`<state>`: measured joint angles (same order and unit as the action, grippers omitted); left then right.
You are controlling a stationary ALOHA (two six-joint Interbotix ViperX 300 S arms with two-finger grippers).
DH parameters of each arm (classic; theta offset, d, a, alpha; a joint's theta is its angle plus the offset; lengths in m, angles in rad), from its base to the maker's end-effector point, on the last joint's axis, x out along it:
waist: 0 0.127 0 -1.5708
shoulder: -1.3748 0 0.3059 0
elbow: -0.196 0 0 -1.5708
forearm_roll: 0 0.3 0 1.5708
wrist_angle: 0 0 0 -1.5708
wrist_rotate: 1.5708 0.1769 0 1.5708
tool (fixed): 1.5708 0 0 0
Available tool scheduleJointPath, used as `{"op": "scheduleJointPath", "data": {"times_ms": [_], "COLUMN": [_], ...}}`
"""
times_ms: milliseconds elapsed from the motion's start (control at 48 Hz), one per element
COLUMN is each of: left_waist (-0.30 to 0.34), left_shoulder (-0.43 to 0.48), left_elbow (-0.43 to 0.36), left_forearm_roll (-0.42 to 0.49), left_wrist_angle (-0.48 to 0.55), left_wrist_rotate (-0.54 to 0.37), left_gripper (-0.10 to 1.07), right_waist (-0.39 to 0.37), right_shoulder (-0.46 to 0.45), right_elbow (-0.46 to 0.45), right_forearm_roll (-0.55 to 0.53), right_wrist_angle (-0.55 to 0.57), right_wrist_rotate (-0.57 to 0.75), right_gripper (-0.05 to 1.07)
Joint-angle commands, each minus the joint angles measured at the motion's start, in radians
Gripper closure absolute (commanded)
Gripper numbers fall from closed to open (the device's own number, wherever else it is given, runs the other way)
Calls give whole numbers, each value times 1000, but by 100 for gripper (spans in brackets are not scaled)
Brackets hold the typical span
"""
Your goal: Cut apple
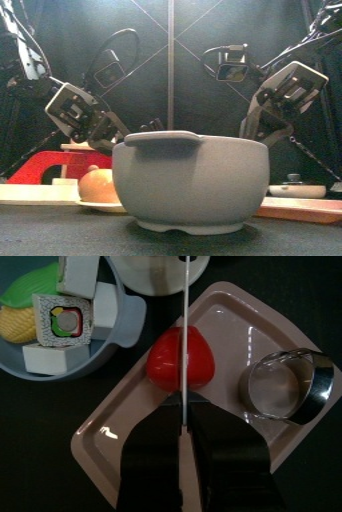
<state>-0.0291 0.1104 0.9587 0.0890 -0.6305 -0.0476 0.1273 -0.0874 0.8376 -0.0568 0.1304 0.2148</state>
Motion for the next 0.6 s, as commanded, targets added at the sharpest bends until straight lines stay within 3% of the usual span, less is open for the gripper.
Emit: {"op": "scheduleJointPath", "data": {"times_ms": [0,583], "left_waist": [3,3], "left_shoulder": [-5,20], "left_elbow": [3,-8], "left_forearm_roll": [-3,-3], "left_wrist_angle": [3,3], "left_wrist_rotate": [-3,-3], "left_gripper": [54,55], "right_waist": [6,5], "right_shoulder": [-8,15], "right_elbow": [0,-3], "right_forearm_roll": [6,6], "right_wrist_angle": [12,12], "right_wrist_rotate": [-3,-2], "right_gripper": [70,70]}}
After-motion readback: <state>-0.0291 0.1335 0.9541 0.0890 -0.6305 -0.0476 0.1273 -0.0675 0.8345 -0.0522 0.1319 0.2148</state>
